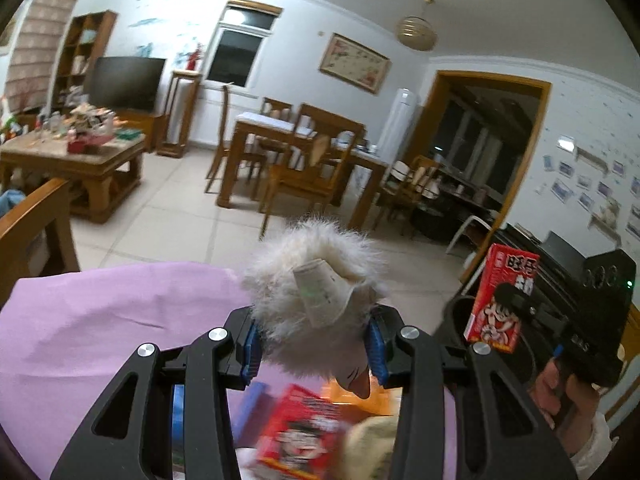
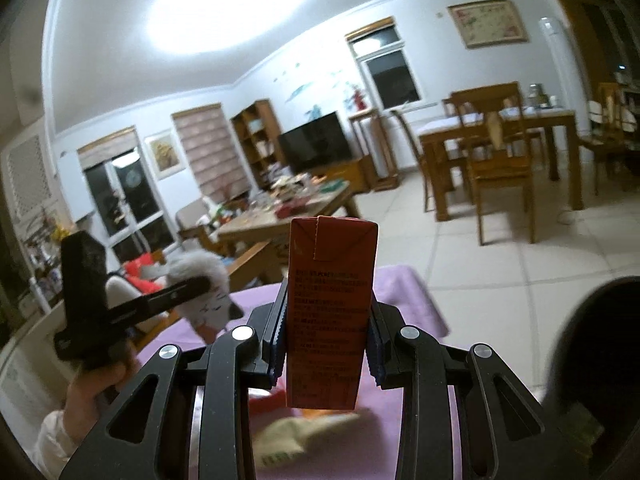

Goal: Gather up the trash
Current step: 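Grasp the white fluffy toy with the left tool while the right tool grasps the red milk box, then carry the white toy and red box over the black bin with both tools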

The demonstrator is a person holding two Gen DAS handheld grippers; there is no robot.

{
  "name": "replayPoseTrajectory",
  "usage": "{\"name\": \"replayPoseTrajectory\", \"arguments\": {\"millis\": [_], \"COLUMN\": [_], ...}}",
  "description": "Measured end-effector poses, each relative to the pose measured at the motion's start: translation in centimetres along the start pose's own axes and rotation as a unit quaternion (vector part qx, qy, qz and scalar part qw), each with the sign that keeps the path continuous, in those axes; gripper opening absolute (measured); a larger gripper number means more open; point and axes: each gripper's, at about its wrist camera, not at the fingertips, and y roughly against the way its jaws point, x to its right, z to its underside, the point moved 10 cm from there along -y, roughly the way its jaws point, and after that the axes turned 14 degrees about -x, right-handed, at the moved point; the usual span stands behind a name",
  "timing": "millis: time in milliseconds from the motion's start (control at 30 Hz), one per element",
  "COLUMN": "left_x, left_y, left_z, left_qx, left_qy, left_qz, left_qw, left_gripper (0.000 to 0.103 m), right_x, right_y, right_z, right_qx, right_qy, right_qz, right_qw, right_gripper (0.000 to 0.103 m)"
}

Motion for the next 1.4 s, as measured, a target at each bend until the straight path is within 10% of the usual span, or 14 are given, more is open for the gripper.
{"name": "replayPoseTrajectory", "arguments": {"millis": [767,1400], "left_x": [23.3,28.8], "left_y": [-11.3,-18.3], "left_z": [4.2,9.6], "left_qx": [-0.084,-0.156], "left_qy": [-0.128,-0.166], "left_qz": [0.130,0.122], "left_qw": [0.9796,0.9658], "left_gripper": [0.041,0.042], "right_x": [25.4,32.3], "right_y": [18.7,16.6], "right_z": [9.2,13.2], "right_qx": [0.076,0.061], "right_qy": [-0.134,-0.185], "right_qz": [0.129,0.146], "right_qw": [0.980,0.970], "right_gripper": [0.032,0.032]}}
